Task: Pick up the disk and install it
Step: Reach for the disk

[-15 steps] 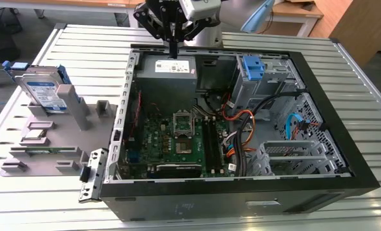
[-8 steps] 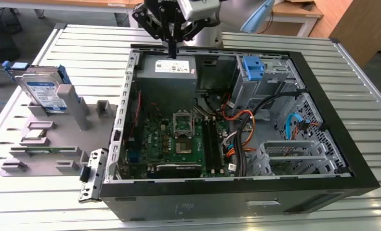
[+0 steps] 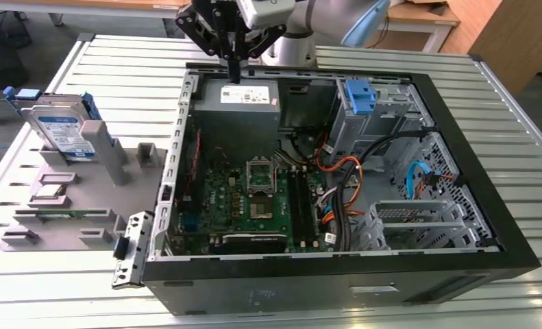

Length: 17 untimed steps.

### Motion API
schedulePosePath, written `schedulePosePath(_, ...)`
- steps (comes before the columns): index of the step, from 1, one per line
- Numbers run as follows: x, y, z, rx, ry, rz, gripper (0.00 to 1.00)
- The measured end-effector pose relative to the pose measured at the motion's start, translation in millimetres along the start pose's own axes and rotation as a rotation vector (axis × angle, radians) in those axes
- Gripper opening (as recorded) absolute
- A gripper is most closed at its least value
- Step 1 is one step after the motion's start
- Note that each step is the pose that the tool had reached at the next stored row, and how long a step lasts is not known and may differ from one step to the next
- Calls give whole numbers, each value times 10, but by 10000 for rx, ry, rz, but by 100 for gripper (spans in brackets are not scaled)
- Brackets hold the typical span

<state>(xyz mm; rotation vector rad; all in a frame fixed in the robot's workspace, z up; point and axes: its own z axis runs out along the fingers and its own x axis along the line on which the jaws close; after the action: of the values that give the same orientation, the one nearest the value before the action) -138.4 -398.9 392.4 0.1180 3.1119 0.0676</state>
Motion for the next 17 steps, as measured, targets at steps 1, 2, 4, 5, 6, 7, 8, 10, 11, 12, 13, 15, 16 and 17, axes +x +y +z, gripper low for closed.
schedulePosePath(1,18,-1,0,0,-1,0,10)
schedulePosePath(2,33,-3,0,0,-1,0,10)
schedulePosePath(4,65,-5,0,0,-2,-1,10)
schedulePosePath(5,80,-6,0,0,-3,-1,10)
schedulePosePath(6,95,-7,0,-1,-4,-1,10)
schedulePosePath(7,108,-8,0,0,-3,0,10)
schedulePosePath(8,120,-9,0,0,-3,0,10)
schedulePosePath(10,135,-10,0,-1,-4,0,10)
schedulePosePath(11,144,-11,-1,0,-3,0,10)
schedulePosePath(12,155,-12,-1,0,-4,0,10)
schedulePosePath(13,167,-13,-1,-1,-4,0,10)
schedulePosePath(15,185,-14,-1,-1,-5,-1,10)
schedulePosePath(16,192,-15,-1,-1,-5,-1,10)
schedulePosePath(17,201,-15,-2,0,-5,-1,10)
